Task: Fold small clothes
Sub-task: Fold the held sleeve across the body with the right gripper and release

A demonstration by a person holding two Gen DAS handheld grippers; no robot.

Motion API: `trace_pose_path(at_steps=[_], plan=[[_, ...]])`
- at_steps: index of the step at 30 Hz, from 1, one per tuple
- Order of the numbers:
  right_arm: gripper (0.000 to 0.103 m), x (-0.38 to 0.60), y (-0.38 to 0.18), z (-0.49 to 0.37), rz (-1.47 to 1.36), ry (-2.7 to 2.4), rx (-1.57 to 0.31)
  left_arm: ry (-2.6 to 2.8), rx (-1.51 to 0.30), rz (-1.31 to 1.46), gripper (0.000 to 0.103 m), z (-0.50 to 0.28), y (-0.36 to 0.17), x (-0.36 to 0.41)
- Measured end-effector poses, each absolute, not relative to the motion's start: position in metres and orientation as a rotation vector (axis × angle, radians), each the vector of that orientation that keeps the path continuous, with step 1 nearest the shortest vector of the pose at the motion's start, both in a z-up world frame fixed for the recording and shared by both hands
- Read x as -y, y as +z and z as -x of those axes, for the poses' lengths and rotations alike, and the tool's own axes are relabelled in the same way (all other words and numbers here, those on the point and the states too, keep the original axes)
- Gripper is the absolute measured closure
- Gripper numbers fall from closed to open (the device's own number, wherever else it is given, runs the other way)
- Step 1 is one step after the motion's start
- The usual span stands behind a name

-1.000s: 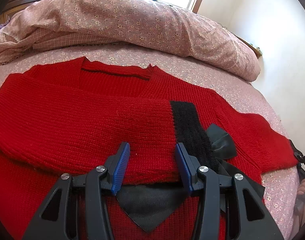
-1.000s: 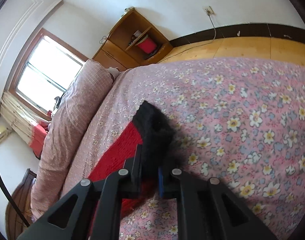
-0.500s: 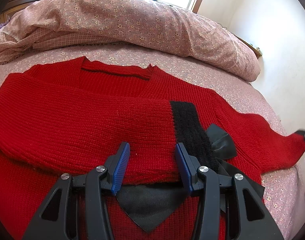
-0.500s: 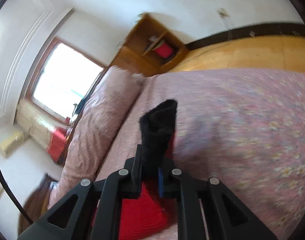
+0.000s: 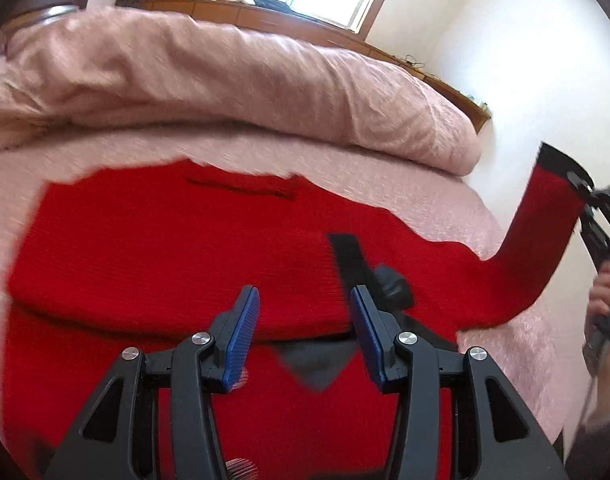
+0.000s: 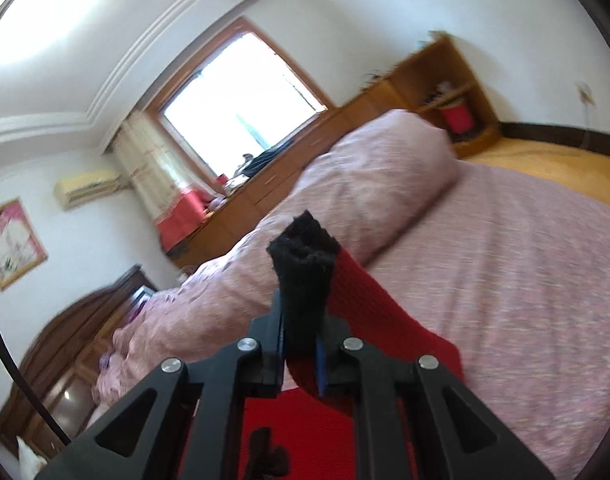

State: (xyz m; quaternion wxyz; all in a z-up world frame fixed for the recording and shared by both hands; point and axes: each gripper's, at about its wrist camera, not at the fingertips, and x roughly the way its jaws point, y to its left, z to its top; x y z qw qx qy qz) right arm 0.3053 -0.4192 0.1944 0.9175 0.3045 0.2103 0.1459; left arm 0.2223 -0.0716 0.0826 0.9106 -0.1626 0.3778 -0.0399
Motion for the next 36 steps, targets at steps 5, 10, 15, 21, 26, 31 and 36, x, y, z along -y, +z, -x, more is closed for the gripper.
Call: trace_pose_path(at_steps=[5,10,15,21,26,31,36], plan=[[0.091,0.352,0.210,-0.306,-0.575,0.398,-0.439,0.058,-0.745,0.234,0.054,-0.185,0.105,-0.015],[0.091,0.266,0.218,-0.297,-0.461,0.465,-0.442,0.190,-0.750,0.220,0.053,-0.173,0.081,-0.108],[0.091,0.153,0.202,-0.287,-0.443,0.567,-0.466,0.254,-0.763,0.239,0.053,-0.168,0.051,-0.149],[0.091,0.044,0.150,-0.284,-0.385,0.631,-0.546,0.231,-0.758,0.300,0.053,-0.171,0.059,-0.168],[0.091,0.008,0.092,-0.291,-0.358,0.631,-0.688,0.233,-0.742,0.339,0.053,-0.175,0.065,-0.177],[0.091,-0.020,0.068,-0.279,-0.209,0.649,-0.733,0.242,-0.769,0.367,0.053,-0.181,0.059,-0.183],[0.087,-0.045,0.060,-0.269,-0.070,0.677,-0.760,0.254,-0.790,0.370,0.053,-0.184,0.052,-0.184]])
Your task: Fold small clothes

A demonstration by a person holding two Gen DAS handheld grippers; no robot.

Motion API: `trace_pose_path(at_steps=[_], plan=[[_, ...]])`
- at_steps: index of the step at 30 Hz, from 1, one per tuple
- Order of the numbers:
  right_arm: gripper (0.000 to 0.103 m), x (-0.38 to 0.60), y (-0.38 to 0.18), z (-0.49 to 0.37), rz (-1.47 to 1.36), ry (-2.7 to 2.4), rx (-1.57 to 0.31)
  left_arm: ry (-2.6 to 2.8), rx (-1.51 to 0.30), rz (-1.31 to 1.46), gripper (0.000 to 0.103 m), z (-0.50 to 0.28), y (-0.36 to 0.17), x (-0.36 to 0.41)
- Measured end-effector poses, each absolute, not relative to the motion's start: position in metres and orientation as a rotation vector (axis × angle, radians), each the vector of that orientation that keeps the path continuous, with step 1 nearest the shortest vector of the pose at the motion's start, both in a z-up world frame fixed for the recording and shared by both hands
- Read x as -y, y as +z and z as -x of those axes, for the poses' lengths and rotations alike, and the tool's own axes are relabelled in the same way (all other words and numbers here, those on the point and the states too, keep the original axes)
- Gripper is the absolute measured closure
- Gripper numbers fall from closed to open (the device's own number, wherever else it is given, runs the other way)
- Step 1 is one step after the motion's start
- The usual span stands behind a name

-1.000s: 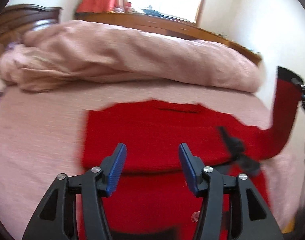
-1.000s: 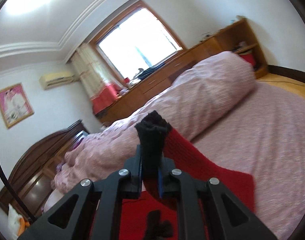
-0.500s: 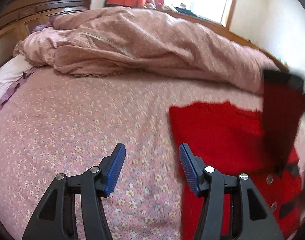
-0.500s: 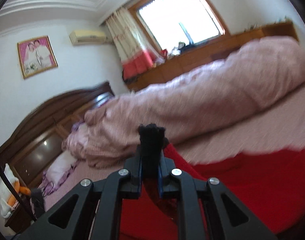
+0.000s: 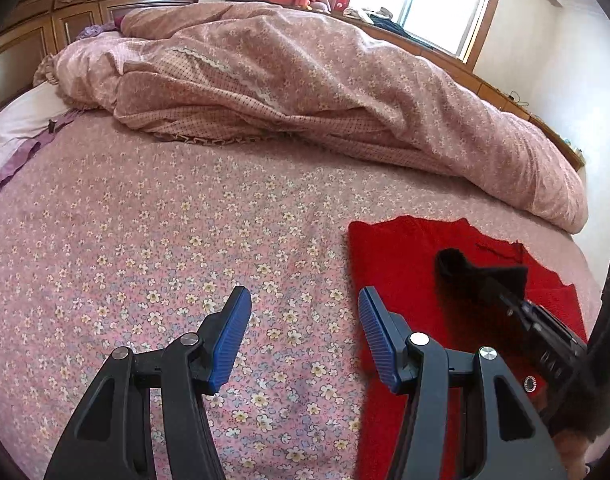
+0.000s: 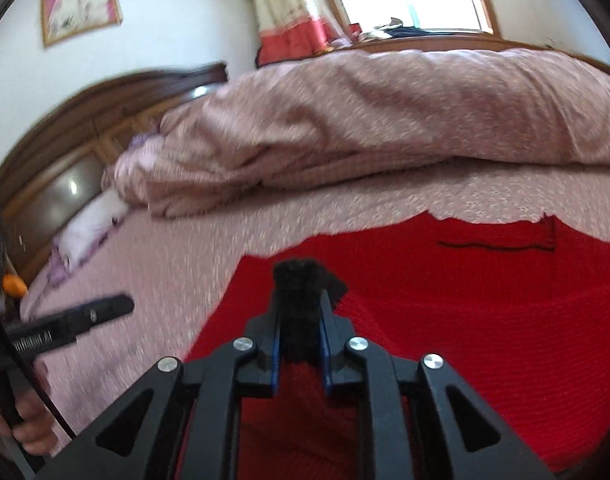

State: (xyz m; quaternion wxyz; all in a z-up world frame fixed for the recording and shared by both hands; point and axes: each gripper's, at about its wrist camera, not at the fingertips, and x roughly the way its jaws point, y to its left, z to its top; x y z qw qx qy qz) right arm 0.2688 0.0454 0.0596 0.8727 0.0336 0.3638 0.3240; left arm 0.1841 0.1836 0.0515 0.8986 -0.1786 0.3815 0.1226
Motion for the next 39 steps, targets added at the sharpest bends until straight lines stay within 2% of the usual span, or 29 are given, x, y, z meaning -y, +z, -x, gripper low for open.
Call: trace_pose_path(at_steps=[3,5,6,7,10,19,22,26,27,29,31,33,39], plan=[[0.085,-0.049,0.054,-0.264,-0.055,0.695,-0.784,0.250,-0.800,0.370,0.053,-0.186,0.049,-0.183],[0.069,-0.046,0.050,-0.266,-0.077,0.722,-0.830,0.248,-0.804,0.364,0.053,-0.187,0.048,-0.181],[0.051,-0.043,0.048,-0.268,-0.096,0.728,-0.849,0.247,-0.805,0.361,0.053,-0.187,0.048,-0.181],[0.043,-0.040,0.047,-0.268,-0.124,0.738,-0.859,0.246,-0.805,0.354,0.053,-0.187,0.048,-0.180],[0.036,-0.020,0.053,-0.263,-0.222,0.779,-0.853,0.243,-0.803,0.340,0.053,-0.187,0.049,-0.179],[0.035,0.086,0.066,-0.238,-0.352,0.699,-0.883,0.211,-0.814,0.344,0.053,-0.188,0.043,-0.172],[0.035,0.132,0.070,-0.230,-0.309,0.633,-0.903,0.127,-0.824,0.375,0.053,-0.190,0.041,-0.165],[0.035,0.193,0.075,-0.219,-0.221,0.515,-0.824,0.076,-0.810,0.357,0.053,-0.191,0.039,-0.149],[0.036,0.205,0.076,-0.224,-0.203,0.462,-0.812,0.067,-0.795,0.354,0.053,-0.192,0.042,-0.144],[0.045,0.221,0.082,-0.237,-0.189,0.418,-0.784,0.046,-0.767,0.364,0.053,-0.194,0.046,-0.138],[0.071,0.232,0.085,-0.250,-0.177,0.405,-0.747,0.009,-0.745,0.374,0.051,-0.201,0.048,-0.127],[0.088,0.240,0.079,-0.265,-0.196,0.394,-0.763,-0.017,-0.758,0.361,0.051,-0.211,0.045,-0.115],[0.089,0.226,0.060,-0.290,-0.216,0.424,-0.806,-0.050,-0.821,0.276,0.051,-0.214,0.020,-0.094]])
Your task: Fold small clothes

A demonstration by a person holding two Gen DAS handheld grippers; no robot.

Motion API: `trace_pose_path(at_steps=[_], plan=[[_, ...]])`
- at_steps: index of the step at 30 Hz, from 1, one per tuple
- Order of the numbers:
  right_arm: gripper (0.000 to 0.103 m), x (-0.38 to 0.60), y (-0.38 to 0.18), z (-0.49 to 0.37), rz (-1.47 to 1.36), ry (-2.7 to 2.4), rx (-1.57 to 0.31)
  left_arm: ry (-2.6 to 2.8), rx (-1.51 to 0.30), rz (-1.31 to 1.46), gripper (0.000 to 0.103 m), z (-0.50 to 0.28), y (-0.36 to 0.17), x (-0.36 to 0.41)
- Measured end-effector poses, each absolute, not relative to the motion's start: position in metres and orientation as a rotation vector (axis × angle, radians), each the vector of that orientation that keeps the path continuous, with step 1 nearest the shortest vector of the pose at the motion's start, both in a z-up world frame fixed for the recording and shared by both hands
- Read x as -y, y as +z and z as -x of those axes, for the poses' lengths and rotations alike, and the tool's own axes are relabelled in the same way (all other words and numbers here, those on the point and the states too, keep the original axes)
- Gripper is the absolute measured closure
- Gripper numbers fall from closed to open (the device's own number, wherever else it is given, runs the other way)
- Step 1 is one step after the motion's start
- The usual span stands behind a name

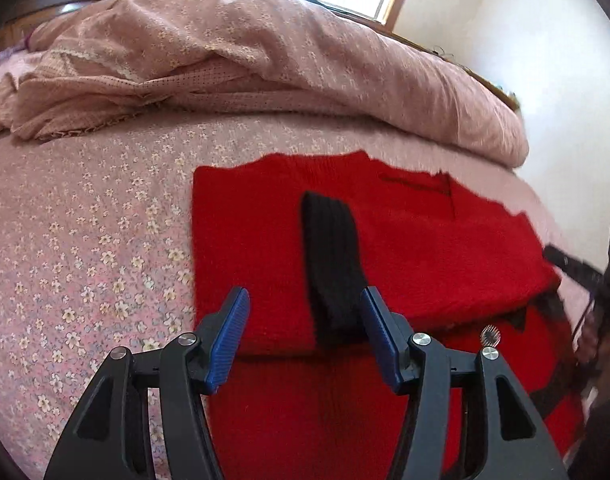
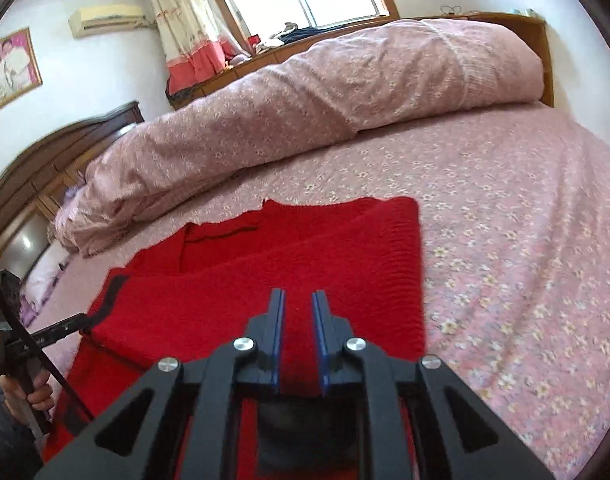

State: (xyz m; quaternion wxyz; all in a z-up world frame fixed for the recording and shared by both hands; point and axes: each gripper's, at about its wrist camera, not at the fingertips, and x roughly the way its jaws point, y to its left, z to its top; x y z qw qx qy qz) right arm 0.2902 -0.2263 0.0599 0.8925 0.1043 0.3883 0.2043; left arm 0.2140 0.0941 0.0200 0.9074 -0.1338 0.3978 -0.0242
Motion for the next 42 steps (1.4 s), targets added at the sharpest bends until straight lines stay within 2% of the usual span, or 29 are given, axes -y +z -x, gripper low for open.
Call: trace_pose_path(at_steps=[6,9,12,17,20,22,26,28,31,34,42], plan=[[0.089,0.195,0.042,-0.298,-0.113,0.428,-0.846,-0.046,-0.811,0.302,0.051,-0.214,0.024,-0.100],[0.103,0.204,0.027,-0.308,-0.117,0.304,-0.869,-0.032,-0.813,0.296,0.051,-0.211,0.019,-0.103],[0.103,0.231,0.019,-0.317,-0.271,0.279,-0.882,-0.025,-0.809,0.281,0.051,-0.207,0.018,-0.101],[0.103,0.219,0.033,-0.305,-0.171,0.197,-0.837,0.002,-0.802,0.257,0.051,-0.186,0.025,-0.095],[0.086,0.228,0.048,-0.284,-0.220,0.252,-0.796,-0.007,-0.786,0.237,0.051,-0.161,0.035,-0.093],[0.071,0.234,0.058,-0.265,-0.266,0.306,-0.788,0.010,-0.778,0.205,0.050,-0.139,0.040,-0.093],[0.063,0.250,0.074,-0.221,-0.260,0.327,-0.757,0.051,-0.818,0.203,0.046,-0.099,0.036,-0.099],[0.055,0.262,0.080,-0.198,-0.266,0.328,-0.747,0.075,-0.869,0.252,0.046,-0.082,0.028,-0.106],[0.049,0.286,0.081,-0.159,-0.313,0.321,-0.749,0.083,-0.930,0.376,0.046,-0.062,0.017,-0.116],[0.043,0.313,0.073,-0.128,-0.394,0.313,-0.773,0.088,-0.912,0.425,0.045,-0.044,0.015,-0.118],[0.043,0.351,0.023,-0.043,-0.559,0.341,-0.881,0.062,-0.961,0.454,0.037,-0.026,0.004,-0.107]])
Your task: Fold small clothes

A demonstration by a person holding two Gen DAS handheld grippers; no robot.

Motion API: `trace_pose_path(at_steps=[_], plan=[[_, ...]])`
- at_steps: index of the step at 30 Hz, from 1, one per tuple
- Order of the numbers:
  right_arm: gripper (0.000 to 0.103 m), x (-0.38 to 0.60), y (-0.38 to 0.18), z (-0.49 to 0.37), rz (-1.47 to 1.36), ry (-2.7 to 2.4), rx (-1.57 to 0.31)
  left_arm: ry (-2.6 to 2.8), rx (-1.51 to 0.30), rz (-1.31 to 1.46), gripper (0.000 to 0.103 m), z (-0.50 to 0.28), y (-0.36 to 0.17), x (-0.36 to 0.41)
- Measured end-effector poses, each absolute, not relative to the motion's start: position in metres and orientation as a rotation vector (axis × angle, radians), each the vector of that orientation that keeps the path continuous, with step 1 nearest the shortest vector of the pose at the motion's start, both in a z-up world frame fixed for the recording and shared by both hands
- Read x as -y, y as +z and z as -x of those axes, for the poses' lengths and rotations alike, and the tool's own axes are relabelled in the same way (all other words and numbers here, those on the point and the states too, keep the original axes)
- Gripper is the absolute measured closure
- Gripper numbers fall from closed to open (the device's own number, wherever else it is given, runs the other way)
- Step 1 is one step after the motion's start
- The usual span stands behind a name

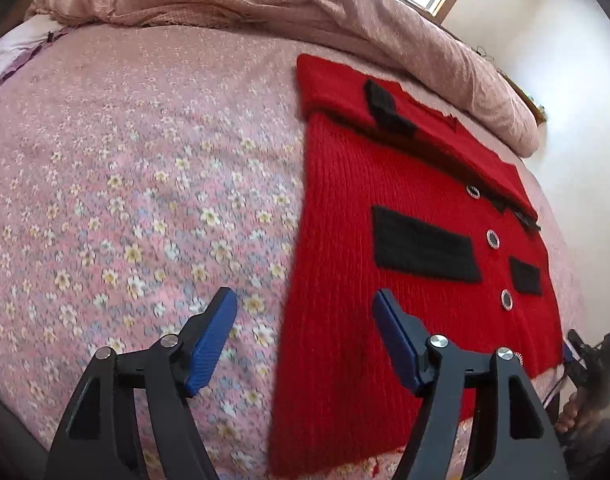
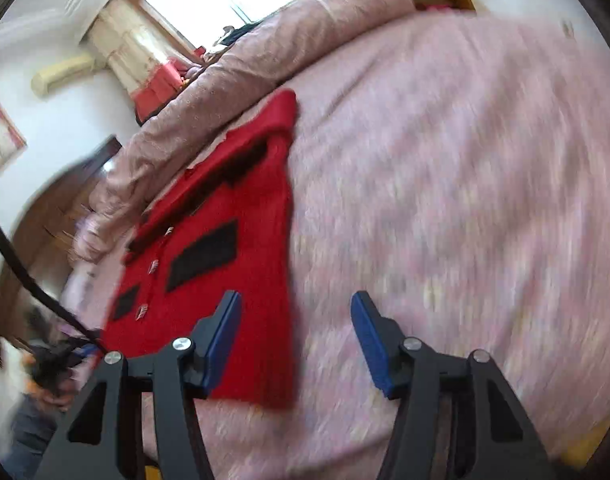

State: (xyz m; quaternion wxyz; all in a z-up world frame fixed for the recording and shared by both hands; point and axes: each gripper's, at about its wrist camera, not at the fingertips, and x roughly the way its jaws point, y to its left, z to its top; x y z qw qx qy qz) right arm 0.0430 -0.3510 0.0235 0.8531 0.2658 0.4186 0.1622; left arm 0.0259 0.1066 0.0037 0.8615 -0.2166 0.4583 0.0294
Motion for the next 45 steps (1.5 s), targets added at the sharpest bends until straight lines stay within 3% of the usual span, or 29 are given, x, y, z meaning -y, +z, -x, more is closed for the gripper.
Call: trace_pose_path(at_steps=[6,10,20,22,27,40,42,44,45], plan=[[0.035,0.343,0.020,-0.033,-0.648,0.446,-0.884,0.030,-0.976,0.462,0.031,-0.013,0.002,-0.098],[0.035,0.327,0.015,-0.039,-0.676,0.543,-0.922,-0.054,-0.992,0.517,0.022,0.002,0.003,-0.091],[0.035,0.309,0.013,-0.038,-0.627,0.547,-0.935,-0.112,-0.959,0.716,0.021,0.027,0.002,-0.101],[0.035,0.308,0.014,-0.040,-0.622,0.543,-0.937,-0.135,-0.940,0.788,0.016,0.024,0.000,-0.109],[0.035,0.308,0.014,-0.043,-0.637,0.537,-0.938,-0.192,-0.900,0.908,0.016,-0.004,-0.007,-0.121],[0.035,0.308,0.014,-0.045,-0.630,0.535,-0.939,-0.196,-0.854,0.788,0.015,0.023,-0.001,-0.107],[0.035,0.308,0.013,-0.046,-0.631,0.537,-0.937,-0.194,-0.850,0.809,0.018,0.024,-0.002,-0.107],[0.035,0.308,0.012,-0.046,-0.631,0.537,-0.937,-0.176,-0.856,0.831,0.031,0.024,-0.005,-0.109],[0.035,0.308,0.012,-0.046,-0.633,0.536,-0.937,-0.153,-0.868,0.848,0.046,0.027,-0.007,-0.114]])
